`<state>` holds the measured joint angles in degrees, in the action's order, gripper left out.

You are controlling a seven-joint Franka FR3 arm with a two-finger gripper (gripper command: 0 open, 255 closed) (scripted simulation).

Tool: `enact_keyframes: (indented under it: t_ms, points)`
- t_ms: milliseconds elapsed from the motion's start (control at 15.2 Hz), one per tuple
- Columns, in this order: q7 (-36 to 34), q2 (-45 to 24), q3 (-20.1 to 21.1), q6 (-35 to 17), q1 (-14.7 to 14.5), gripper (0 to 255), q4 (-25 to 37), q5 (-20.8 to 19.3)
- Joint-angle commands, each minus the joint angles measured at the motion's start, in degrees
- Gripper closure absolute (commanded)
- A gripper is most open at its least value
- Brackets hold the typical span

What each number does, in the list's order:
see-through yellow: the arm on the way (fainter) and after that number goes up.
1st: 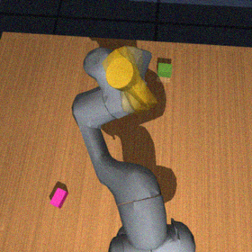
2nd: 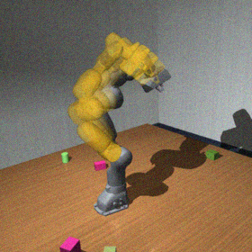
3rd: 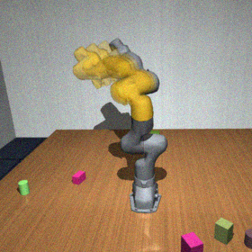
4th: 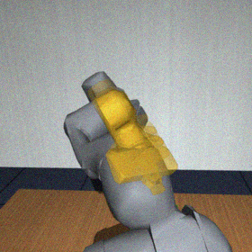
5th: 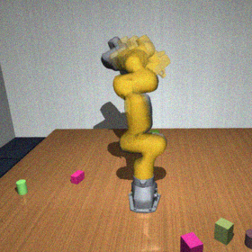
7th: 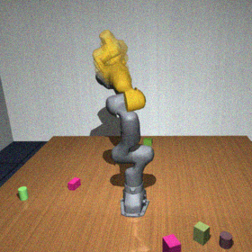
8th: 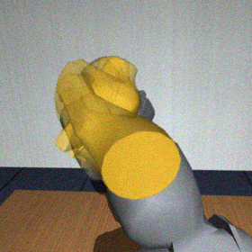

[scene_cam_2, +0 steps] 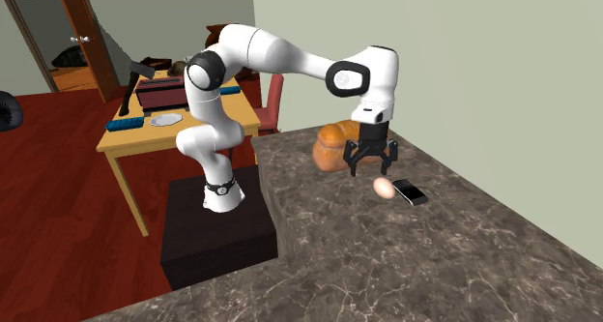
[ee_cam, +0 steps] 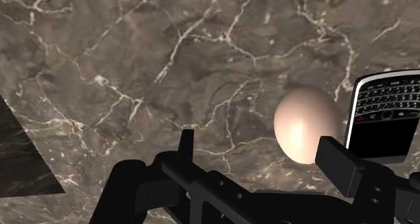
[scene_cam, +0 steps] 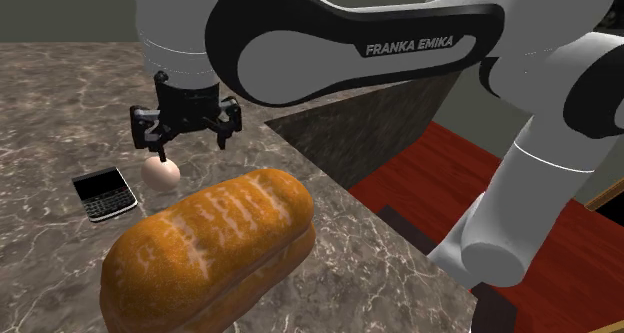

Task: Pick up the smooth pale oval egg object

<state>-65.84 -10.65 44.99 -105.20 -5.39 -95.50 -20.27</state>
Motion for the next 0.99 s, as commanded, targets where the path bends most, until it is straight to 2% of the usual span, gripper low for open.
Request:
enact_keyframes:
  t_ms: [0, 132, 792, 858, 924]
  points:
    - [-3.67, -6.30, -0.08, 2.08, -3.47, 0, 6.00, -4.79]
    - [-6.15, -11.97, -1.03, 4.19, -7.57, 0, 12.15, -8.61]
    - [-7.81, -12.53, -1.74, -1.05, -7.12, 0, 7.08, -9.44]
    - [-7.83, -12.46, -1.72, -1.13, -7.08, 255, 6.95, -9.41]
    - [-7.79, -12.40, -1.71, -1.13, -7.03, 255, 6.91, -9.37]
